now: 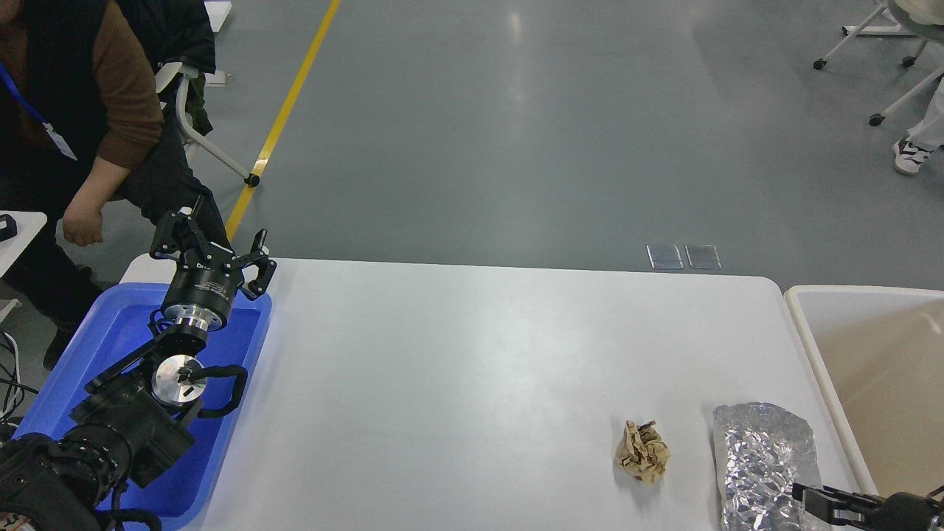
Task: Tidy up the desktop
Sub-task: 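Lower the right gripper onto the silver foil wrapper and grasp it, then lift the foil wrapper with the right gripper toward the white bin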
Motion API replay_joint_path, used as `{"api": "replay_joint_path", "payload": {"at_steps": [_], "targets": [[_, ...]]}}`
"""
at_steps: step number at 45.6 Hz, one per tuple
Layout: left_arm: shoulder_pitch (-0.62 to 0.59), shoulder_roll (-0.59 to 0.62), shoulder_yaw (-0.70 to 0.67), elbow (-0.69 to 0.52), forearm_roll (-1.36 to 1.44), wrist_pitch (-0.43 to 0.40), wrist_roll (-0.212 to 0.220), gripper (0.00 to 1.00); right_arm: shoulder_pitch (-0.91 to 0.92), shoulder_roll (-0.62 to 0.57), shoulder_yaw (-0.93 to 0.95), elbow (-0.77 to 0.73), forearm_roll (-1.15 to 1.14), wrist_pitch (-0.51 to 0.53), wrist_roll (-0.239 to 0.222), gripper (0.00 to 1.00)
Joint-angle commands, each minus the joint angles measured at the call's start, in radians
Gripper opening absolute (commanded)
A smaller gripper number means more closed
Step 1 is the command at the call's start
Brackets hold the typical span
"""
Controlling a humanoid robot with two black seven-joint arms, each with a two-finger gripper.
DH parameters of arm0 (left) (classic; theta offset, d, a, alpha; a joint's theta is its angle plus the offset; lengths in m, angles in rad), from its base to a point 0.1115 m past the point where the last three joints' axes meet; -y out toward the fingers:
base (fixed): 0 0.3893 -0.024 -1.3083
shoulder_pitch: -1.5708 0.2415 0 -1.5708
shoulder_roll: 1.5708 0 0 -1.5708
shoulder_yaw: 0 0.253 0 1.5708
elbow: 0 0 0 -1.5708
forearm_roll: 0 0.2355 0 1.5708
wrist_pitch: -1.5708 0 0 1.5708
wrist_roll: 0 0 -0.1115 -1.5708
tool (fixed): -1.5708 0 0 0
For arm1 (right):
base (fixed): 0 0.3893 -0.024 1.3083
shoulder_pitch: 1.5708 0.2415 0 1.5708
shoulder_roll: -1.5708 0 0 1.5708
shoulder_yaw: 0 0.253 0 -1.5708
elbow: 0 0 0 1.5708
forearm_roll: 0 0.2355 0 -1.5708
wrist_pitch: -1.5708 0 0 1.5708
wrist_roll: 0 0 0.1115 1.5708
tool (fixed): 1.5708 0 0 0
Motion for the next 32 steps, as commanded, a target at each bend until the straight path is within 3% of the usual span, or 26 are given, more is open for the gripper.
{"api": "replay_joint_path", "payload": {"at_steps": [1,23,32], "targets": [[-0.001,0.0,0.0,0.0,0.0,0.0,0.0,1.0,-0.003,0.01,-0.013,-0.014,0.0,-0.012,0.0,0.0],[0.001,0.0,0.0,0.0,0.0,0.0,0.0,1.0,0.018,-0.012,0.003,0.013,0.086,0.002,0.0,0.0],[-0.001,0.0,0.0,0.0,0.0,0.0,0.0,1.0,0.108,-0.151,0.016,0.148,0.098,0.009,0.0,0.0]]}}
